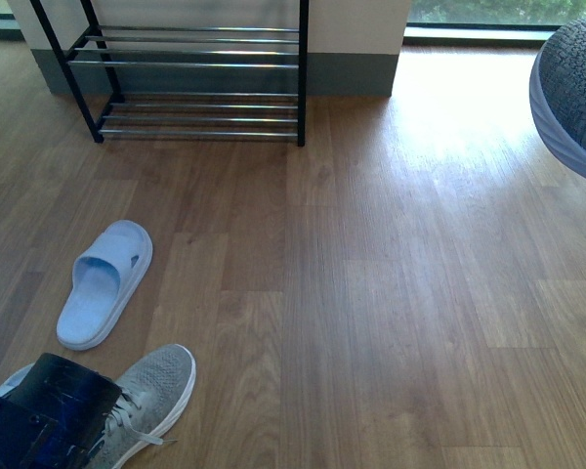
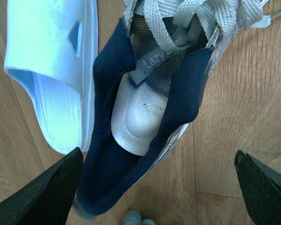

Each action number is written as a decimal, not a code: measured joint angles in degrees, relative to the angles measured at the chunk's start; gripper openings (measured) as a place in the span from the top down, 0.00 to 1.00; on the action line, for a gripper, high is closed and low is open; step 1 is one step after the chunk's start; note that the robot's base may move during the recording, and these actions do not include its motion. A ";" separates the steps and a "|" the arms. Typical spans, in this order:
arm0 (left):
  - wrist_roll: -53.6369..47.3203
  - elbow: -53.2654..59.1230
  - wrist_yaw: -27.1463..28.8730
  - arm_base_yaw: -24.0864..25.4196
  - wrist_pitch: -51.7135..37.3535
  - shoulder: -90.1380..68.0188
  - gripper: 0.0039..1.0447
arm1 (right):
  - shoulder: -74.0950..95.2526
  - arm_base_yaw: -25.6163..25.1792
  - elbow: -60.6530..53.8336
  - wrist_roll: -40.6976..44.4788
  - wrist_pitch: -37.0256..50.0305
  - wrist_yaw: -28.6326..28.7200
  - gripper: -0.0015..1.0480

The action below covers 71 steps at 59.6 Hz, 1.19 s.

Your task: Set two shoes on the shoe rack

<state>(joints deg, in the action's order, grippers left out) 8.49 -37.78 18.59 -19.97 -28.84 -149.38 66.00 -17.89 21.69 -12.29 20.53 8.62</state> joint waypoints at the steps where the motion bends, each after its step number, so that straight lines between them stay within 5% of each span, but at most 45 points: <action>1: 0.00 -0.26 -0.02 -0.02 0.13 -0.22 0.09 | 0.00 0.00 0.00 0.00 0.00 0.00 0.99; 42: -1.90 -14.40 -3.28 -3.76 6.51 -10.88 0.09 | 0.00 0.00 0.00 0.00 0.00 0.00 0.99; 71: -2.14 -14.78 -3.17 -4.42 5.05 -11.41 0.78 | 0.00 0.00 0.00 0.00 0.00 0.02 0.99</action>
<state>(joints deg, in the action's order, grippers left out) 6.35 -52.56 15.42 -24.38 -23.79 -160.79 66.00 -17.89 21.69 -12.29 20.53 8.64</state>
